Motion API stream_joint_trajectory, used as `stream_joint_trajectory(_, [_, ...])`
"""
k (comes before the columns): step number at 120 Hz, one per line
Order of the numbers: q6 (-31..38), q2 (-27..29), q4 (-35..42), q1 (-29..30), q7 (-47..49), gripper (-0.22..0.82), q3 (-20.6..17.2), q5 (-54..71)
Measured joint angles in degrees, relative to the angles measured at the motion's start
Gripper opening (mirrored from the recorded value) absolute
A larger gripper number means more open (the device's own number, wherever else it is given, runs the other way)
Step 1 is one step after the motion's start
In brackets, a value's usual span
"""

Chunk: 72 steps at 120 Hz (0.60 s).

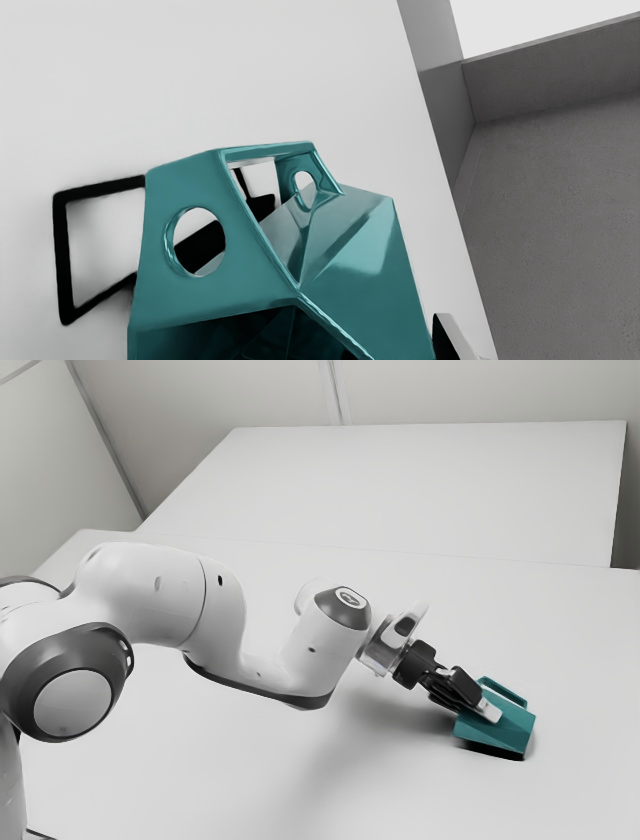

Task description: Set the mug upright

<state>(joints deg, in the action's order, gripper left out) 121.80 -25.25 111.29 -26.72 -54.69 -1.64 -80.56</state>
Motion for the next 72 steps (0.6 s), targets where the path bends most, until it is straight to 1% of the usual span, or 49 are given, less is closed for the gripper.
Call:
stream_joint_trajectory(12, [-0.01, 0.02, 0.0, 0.0, -0.08, -0.11, 0.02, 0.01])
stream_joint_trajectory(39, [0.16, 1.73, 0.0, -0.09, -0.22, -0.15, 0.06, 0.66])
stream_joint_trajectory(56, [0.77, 5.1, 0.44, -0.17, -0.23, -0.17, 0.14, 1.37])
stream_joint_trajectory(72, [2.93, 10.24, 2.48, 0.11, 0.07, -0.17, 0.2, 4.71])
